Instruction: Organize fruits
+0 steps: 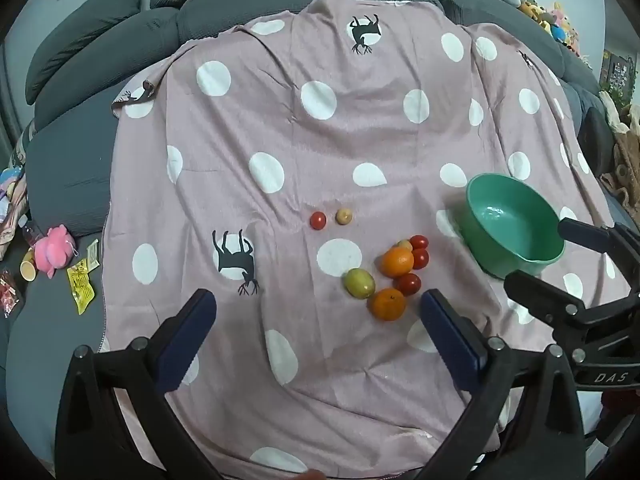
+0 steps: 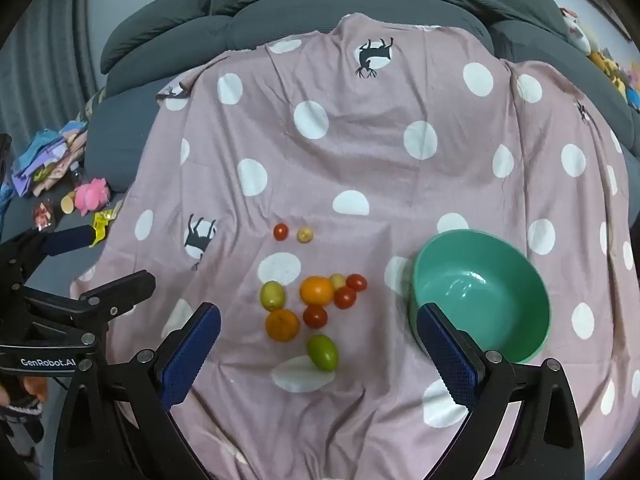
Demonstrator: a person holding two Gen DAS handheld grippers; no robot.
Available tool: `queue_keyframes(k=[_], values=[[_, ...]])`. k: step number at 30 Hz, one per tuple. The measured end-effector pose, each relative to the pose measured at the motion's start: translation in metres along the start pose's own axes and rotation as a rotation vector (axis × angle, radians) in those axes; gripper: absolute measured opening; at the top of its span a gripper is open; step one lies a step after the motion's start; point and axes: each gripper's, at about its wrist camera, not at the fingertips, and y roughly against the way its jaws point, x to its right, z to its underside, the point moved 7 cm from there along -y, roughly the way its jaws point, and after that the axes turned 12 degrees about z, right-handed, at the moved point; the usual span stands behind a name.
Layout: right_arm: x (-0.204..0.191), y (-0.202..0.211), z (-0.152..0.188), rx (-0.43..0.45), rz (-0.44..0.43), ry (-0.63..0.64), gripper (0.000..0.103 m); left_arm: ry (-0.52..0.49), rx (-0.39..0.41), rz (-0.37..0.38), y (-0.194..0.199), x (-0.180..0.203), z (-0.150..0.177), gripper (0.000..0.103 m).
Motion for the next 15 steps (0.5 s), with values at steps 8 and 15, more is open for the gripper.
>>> queue_keyframes(k=[8, 15], values=[[-0.0035, -0.0001, 0.0010, -0.009, -0.020, 0.002, 0.100, 0.001, 0.015, -0.002, 0.0086, 0.0045, -0.0010, 0.102], [-0.0087, 0.0034, -0.0003, 0.006, -0.007, 0.014, 0.100, 0.019, 0.009, 0.007, 0.0034, -0.0029, 0.0007, 0.102]])
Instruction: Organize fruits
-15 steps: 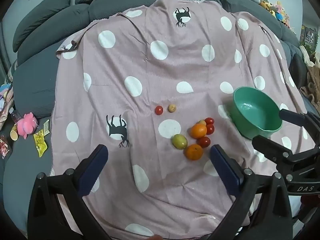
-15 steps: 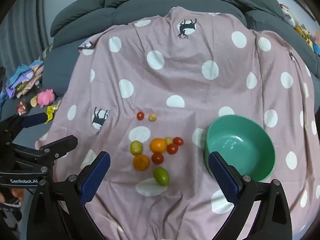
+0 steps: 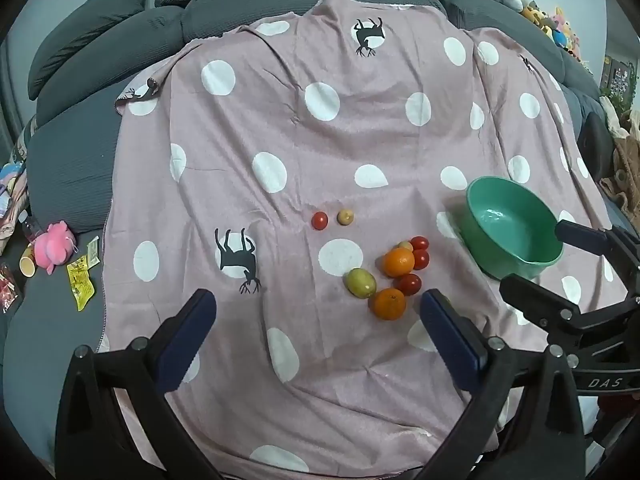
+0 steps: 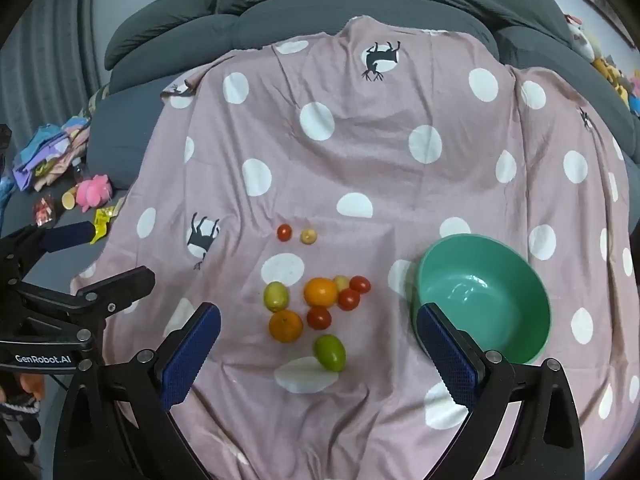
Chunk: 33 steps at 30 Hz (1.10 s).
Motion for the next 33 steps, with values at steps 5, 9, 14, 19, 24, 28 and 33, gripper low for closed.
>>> queue_keyframes(k=[5, 9, 14, 19, 24, 28, 33], values=[[0.0004, 0.0002, -0.0001, -0.001, 0.000, -0.001, 0.100, 0.003, -0.003, -0.001, -0.0002, 0.0003, 0.0012, 0.102], [0.0002, 0.0002, 0.0008, -0.002, 0.001, 0.000, 0.100, 0.004, -0.003, 0.003, -0.0003, -0.0010, 0.0016, 0.102], [-0.0012, -0.0001, 0.0021, -0.001, 0.001, -0.005, 0.099, 0.004, -0.004, 0.003, -0.0002, -0.0010, 0.0031, 0.102], [-0.0013, -0.0004, 0.0016, -0.001, 0.000, -0.004, 0.100, 0.005, -0.004, 0.004, -0.0004, -0.0003, 0.0037, 0.102], [-0.0021, -0.0010, 0.0017, -0.001, 0.003, -0.005, 0.100, 0.005, -0.004, 0.004, -0.0004, -0.0002, 0.0036, 0.102], [-0.0033, -0.0018, 0.0030, 0.000, 0.003, -0.009, 0.100, 0.006, -0.005, 0.005, -0.0010, 0.0004, 0.0036, 0.102], [-0.0041, -0.0031, 0.0053, -0.001, 0.001, -0.006, 0.100, 0.004, -0.008, 0.003, -0.0028, 0.0020, 0.0056, 0.102]])
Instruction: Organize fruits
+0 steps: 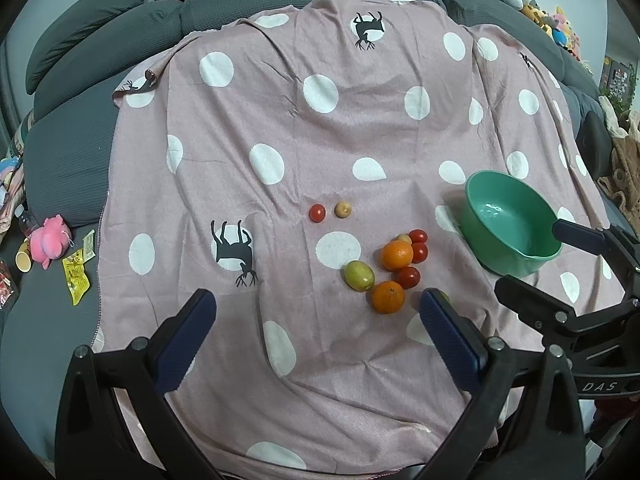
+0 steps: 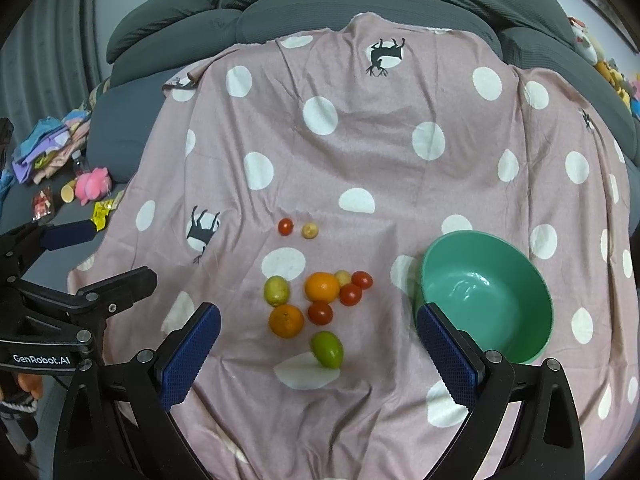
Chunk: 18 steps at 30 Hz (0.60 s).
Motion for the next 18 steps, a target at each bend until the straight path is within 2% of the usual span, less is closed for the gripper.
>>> queue_keyframes(k=[18], values=[[0.0002, -0.0013, 0.0009, 0.000, 0.001, 0.000, 0.100, 0.002, 0.000, 0.006, -0.0014, 0.0001, 0.0008, 0.102]])
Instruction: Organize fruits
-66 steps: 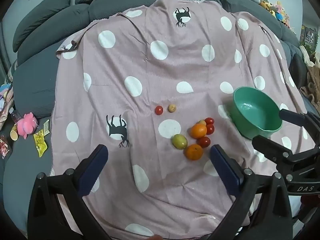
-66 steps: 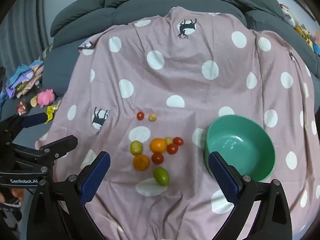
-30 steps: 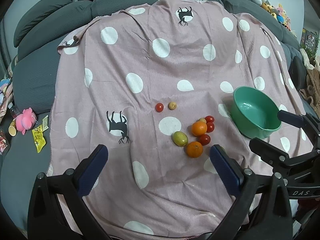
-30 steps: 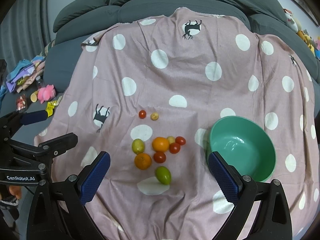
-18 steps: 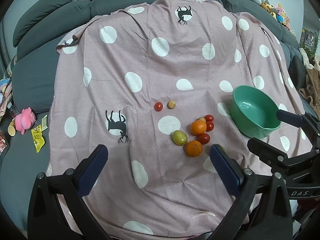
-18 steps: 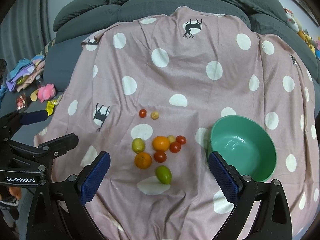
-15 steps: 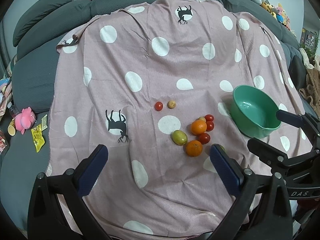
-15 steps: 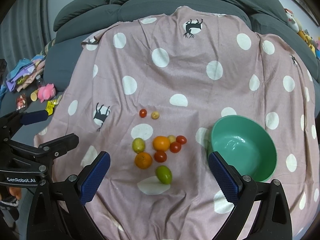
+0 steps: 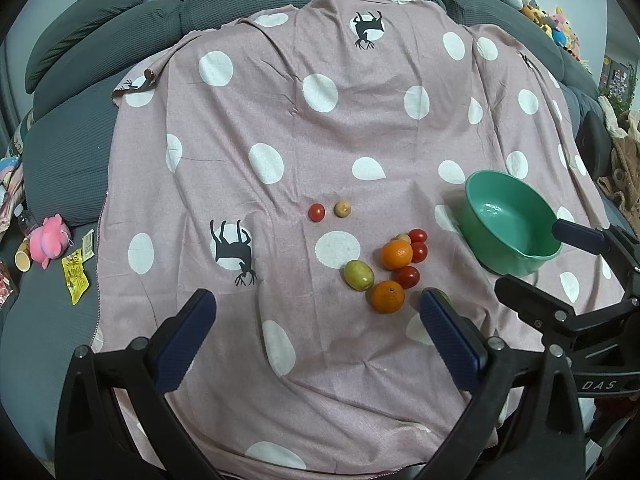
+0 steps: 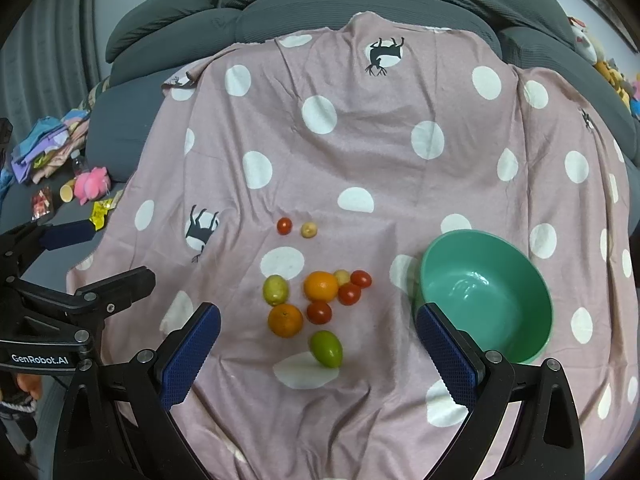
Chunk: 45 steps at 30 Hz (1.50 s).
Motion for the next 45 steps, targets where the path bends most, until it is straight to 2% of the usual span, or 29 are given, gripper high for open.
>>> queue_keyframes(k=[39, 45], values=[[-0.001, -0.001, 0.002, 0.001, 0.003, -0.010, 0.100, 0.010, -0.015, 0.007, -0.003, -0.003, 0.004, 0.102], [0.004, -0.006, 0.007, -0.002, -0.001, -0.026, 0.100, 0.037, -0.026, 0.050, -0.011, -0.008, 0.010, 0.102]])
